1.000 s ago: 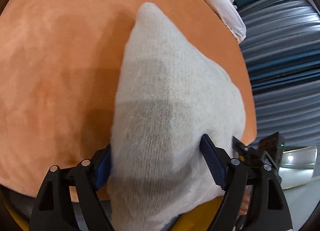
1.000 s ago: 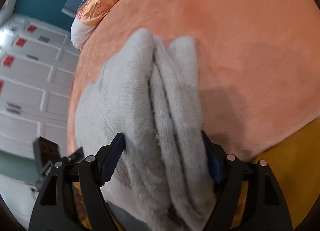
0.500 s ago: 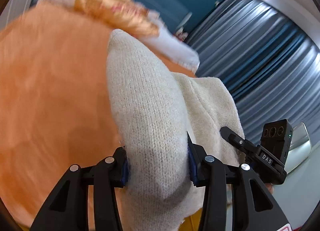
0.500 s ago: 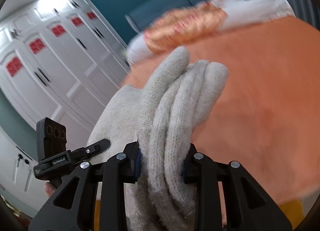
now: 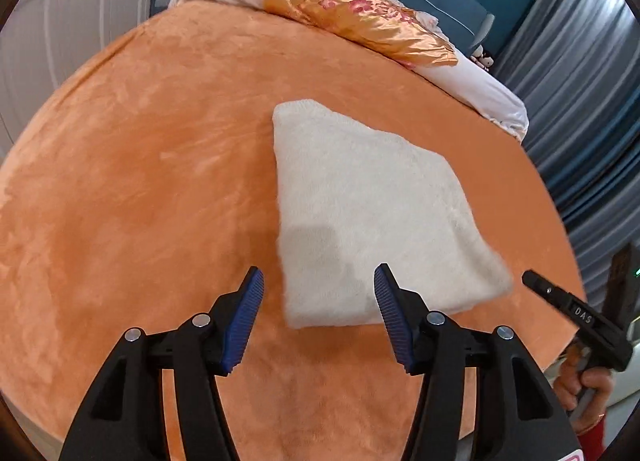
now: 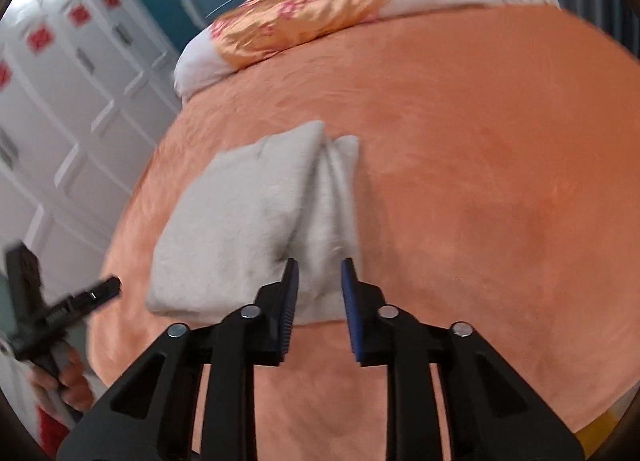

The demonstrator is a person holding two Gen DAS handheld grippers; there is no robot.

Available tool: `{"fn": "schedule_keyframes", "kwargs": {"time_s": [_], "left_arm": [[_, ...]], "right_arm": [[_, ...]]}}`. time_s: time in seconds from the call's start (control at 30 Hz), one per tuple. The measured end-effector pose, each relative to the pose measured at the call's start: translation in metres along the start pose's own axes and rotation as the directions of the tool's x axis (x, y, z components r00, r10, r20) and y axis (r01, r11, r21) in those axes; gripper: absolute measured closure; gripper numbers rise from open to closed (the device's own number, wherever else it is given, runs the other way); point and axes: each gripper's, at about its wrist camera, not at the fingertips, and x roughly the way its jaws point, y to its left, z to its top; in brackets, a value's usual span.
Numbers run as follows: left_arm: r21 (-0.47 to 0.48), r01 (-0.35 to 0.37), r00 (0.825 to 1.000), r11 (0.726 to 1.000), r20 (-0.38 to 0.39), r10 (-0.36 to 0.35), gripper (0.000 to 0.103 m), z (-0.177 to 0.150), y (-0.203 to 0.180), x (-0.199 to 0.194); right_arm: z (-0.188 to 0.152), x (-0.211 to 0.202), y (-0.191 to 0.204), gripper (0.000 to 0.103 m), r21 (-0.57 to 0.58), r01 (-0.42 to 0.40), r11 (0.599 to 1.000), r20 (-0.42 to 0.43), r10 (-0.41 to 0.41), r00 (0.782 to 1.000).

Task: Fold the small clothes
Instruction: 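Lower the folded sweater onto the bedspread and open both tools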

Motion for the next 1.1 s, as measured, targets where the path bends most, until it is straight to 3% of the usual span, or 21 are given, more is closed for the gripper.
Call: {"fn": "schedule_keyframes", "kwargs": {"time_s": [0.07, 0.13, 0.27, 0.33, 0.4, 0.53, 0.8, 0.93, 1.1], "left_arm": [[0.027, -0.027, 1.0, 0.999, 0.004, 0.027, 0.049, 0.001, -0.019, 0.004], [0.056, -0.059, 0.998, 0.997, -0.012, 0.06, 0.049, 0.0, -0.028, 0.022], [0.079, -0.116, 0.991, 0.99, -0.06, 0.121, 0.049, -0.015, -0.016, 0.05], [0.1, -0.175, 0.98, 0.98, -0.081, 0.183, 0.049, -0.022, -0.015, 0.064], [0.104, -0.204, 0.972, 0.973, -0.097, 0.214, 0.049, -0.027, -0.011, 0.072], [0.063, -0.2, 0.971, 0.978, -0.118, 0.206, 0.047, -0.033, 0.0, 0.083], [0.105, -0.267, 0.959, 0.958, -0.069, 0.275, 0.046, -0.042, -0.017, 0.064], [0.106, -0.282, 0.956, 0.954, -0.055, 0.288, 0.033, -0.059, -0.028, 0.055], [0.137, -0.306, 0.949, 0.942, -0.033, 0.313, 0.031, -0.088, -0.04, 0.058]], "right_arm": [[0.0, 0.007, 0.013, 0.099, -0.041, -0.017, 0.999, -0.011, 0.017, 1.0], [0.0, 0.022, 0.026, 0.099, -0.095, 0.003, 0.995, -0.033, -0.006, 0.999], [-0.007, 0.054, 0.025, 0.102, -0.148, 0.071, 0.986, -0.094, -0.086, 0.992], [-0.012, 0.067, 0.005, 0.102, -0.109, 0.109, 0.988, -0.132, -0.123, 0.984], [-0.017, 0.071, -0.008, 0.102, -0.048, 0.097, 0.994, -0.14, -0.103, 0.985], [-0.019, 0.065, -0.011, 0.103, -0.033, 0.103, 0.994, -0.131, -0.106, 0.986], [-0.037, 0.021, 0.02, 0.098, -0.077, 0.164, 0.984, 0.003, -0.164, 0.986], [-0.058, 0.017, 0.02, 0.098, -0.055, 0.162, 0.985, -0.009, -0.163, 0.987], [-0.092, 0.027, 0.022, 0.088, -0.081, 0.202, 0.976, -0.017, -0.204, 0.979]]}}
